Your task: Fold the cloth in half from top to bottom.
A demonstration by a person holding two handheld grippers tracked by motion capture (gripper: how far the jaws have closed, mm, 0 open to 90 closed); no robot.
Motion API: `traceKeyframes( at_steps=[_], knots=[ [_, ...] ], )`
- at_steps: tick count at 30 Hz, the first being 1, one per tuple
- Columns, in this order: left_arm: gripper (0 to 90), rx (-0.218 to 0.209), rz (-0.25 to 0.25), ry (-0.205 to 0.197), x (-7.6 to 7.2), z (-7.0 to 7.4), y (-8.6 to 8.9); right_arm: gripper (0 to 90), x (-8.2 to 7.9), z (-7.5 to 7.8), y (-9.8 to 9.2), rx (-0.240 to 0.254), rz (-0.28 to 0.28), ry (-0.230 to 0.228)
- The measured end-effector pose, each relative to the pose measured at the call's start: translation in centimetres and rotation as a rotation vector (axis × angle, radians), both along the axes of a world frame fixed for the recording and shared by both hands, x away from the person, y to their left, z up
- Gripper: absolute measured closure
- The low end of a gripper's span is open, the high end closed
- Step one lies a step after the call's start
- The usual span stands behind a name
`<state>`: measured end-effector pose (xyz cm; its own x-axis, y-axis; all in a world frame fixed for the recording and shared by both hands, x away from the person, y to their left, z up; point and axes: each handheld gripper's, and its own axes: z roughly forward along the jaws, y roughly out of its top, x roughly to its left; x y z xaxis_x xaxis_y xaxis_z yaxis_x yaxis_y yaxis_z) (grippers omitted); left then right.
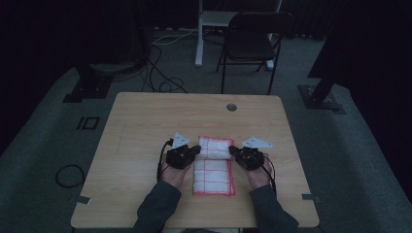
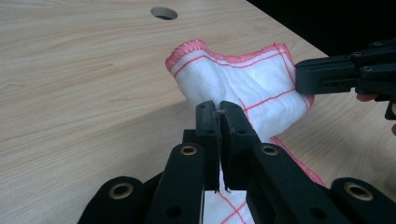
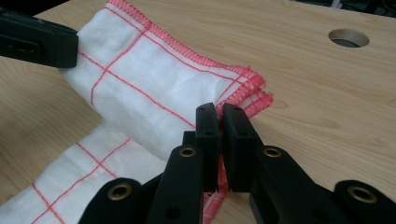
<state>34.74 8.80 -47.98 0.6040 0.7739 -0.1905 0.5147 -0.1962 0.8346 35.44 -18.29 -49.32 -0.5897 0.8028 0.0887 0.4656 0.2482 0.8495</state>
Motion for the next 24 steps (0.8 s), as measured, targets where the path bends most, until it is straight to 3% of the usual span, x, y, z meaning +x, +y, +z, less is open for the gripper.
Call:
traceKeyframes(
  at_steps=[24],
  knots=[
    [87.2,-0.001,-0.006,0.021,-1.8,-1.3,0.6,86.0,-2.0,-0.9,0.2,-0.030,0.042,0.009]
  ],
)
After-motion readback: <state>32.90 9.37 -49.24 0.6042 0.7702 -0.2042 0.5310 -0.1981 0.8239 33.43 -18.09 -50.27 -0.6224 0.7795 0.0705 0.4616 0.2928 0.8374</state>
